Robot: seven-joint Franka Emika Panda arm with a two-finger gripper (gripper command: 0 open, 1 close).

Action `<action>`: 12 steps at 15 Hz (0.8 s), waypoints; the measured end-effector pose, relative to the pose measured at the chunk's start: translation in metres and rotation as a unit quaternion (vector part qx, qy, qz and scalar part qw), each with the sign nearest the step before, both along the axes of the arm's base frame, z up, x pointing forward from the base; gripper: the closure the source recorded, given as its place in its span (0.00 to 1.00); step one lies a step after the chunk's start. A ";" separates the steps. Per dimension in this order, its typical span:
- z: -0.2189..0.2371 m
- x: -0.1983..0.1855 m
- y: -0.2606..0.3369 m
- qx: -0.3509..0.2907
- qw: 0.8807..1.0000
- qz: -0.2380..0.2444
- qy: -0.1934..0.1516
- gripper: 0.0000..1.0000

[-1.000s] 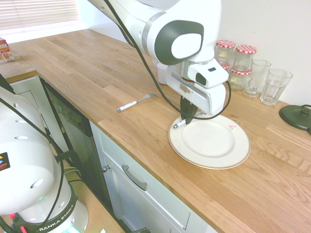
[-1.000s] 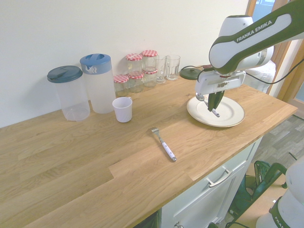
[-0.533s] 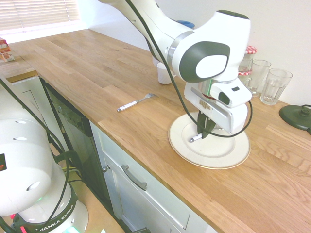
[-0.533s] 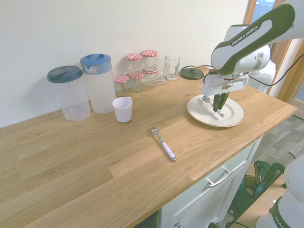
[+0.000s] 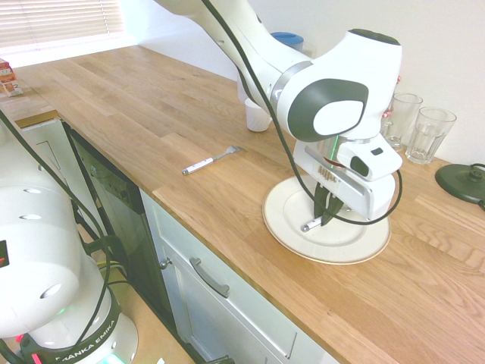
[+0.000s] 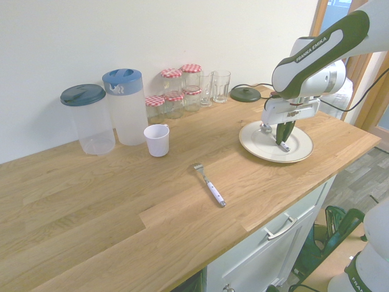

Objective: Put the spoon into the plate

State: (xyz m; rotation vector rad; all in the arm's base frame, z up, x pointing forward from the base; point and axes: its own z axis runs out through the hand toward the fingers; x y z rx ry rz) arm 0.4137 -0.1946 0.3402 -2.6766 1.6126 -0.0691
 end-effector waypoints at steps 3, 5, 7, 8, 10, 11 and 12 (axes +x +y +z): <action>0.000 0.001 0.002 0.000 1.000 0.005 0.000 0.00; -0.001 0.001 0.003 -0.002 1.000 0.010 0.003 0.00; 0.004 0.002 0.002 -0.015 1.000 0.021 0.002 0.00; 0.014 0.002 0.005 -0.024 0.999 0.029 -0.001 0.00; 0.047 -0.001 0.024 -0.031 0.998 0.051 -0.007 0.00; 0.065 -0.004 0.043 -0.035 0.997 0.069 -0.011 0.00; 0.078 -0.008 0.068 -0.038 0.995 0.089 -0.016 0.00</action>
